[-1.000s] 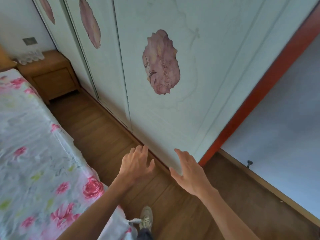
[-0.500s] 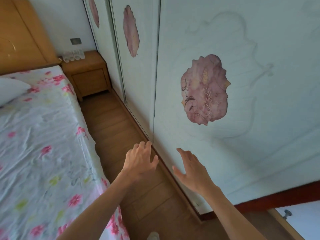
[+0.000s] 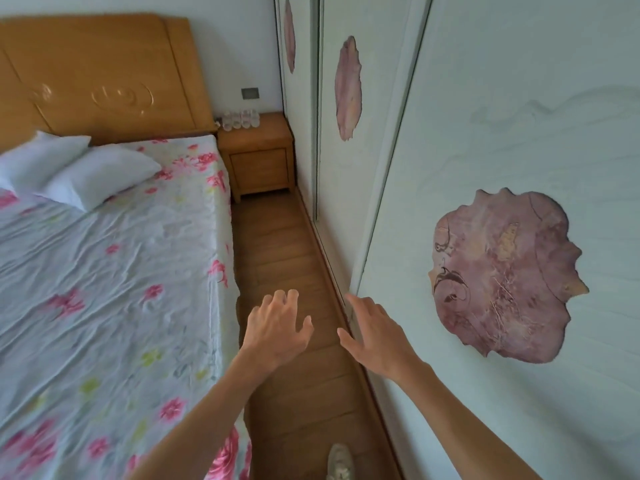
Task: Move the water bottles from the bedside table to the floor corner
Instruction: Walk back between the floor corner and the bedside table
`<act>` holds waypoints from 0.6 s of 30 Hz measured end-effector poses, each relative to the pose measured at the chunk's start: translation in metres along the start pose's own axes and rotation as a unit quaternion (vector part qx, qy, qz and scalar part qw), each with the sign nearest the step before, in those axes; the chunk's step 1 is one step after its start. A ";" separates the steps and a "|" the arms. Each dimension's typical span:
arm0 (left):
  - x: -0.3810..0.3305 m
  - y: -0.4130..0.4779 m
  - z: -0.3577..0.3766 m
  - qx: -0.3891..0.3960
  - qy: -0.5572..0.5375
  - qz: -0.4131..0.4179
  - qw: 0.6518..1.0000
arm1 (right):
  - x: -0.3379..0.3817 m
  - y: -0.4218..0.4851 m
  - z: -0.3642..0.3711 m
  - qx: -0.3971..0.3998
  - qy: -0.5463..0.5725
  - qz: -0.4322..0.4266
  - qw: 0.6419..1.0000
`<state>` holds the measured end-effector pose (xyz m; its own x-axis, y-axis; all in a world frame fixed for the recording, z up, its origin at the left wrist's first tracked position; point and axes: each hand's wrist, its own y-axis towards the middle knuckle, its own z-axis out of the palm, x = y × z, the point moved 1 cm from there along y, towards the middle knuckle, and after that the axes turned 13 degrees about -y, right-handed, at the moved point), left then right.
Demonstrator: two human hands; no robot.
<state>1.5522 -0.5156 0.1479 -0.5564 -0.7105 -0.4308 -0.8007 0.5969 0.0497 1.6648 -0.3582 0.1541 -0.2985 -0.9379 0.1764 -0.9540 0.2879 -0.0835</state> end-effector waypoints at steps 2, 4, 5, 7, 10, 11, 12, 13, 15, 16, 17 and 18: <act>0.003 0.011 -0.001 -0.007 0.003 -0.022 1.000 | -0.005 0.018 -0.005 -0.002 0.006 -0.019 1.000; 0.005 0.021 -0.003 -0.017 0.006 -0.048 0.999 | -0.009 0.036 -0.009 -0.004 0.016 -0.035 0.999; 0.006 0.026 -0.003 -0.021 0.008 -0.059 0.998 | -0.011 0.044 -0.010 -0.006 0.020 -0.041 0.999; 0.008 0.033 -0.003 -0.028 0.010 -0.073 0.997 | -0.015 0.059 -0.014 -0.011 0.022 -0.051 0.998; 0.012 0.041 -0.005 -0.032 0.011 -0.089 0.995 | -0.020 0.078 -0.017 -0.020 0.016 -0.063 0.998; 0.013 0.043 -0.006 -0.033 0.014 -0.095 0.995 | -0.021 0.084 -0.018 -0.020 0.015 -0.067 0.997; 0.015 0.046 -0.007 -0.035 0.015 -0.101 0.994 | -0.021 0.091 -0.017 -0.016 0.015 -0.071 0.997; 0.019 0.050 -0.008 -0.038 0.015 -0.109 0.993 | -0.021 0.099 -0.017 -0.013 0.016 -0.076 0.997; 0.023 0.056 -0.010 -0.039 0.018 -0.117 0.992 | -0.020 0.112 -0.014 -0.011 0.017 -0.078 0.997; 0.027 0.060 -0.011 -0.041 0.019 -0.119 0.992 | -0.018 0.120 -0.013 -0.010 0.018 -0.082 0.996; 0.032 0.064 -0.012 -0.042 0.019 -0.121 0.992 | -0.016 0.127 -0.011 -0.008 0.019 -0.087 0.996; 0.037 0.070 -0.013 -0.042 0.018 -0.123 0.991 | -0.014 0.135 -0.010 -0.006 0.021 -0.091 0.996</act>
<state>1.4731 -0.5050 0.1476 -0.3478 -0.8447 -0.4069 -0.9283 0.3712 0.0229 1.5398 -0.3040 0.1501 -0.1220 -0.9658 0.2289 -0.9925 0.1170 -0.0353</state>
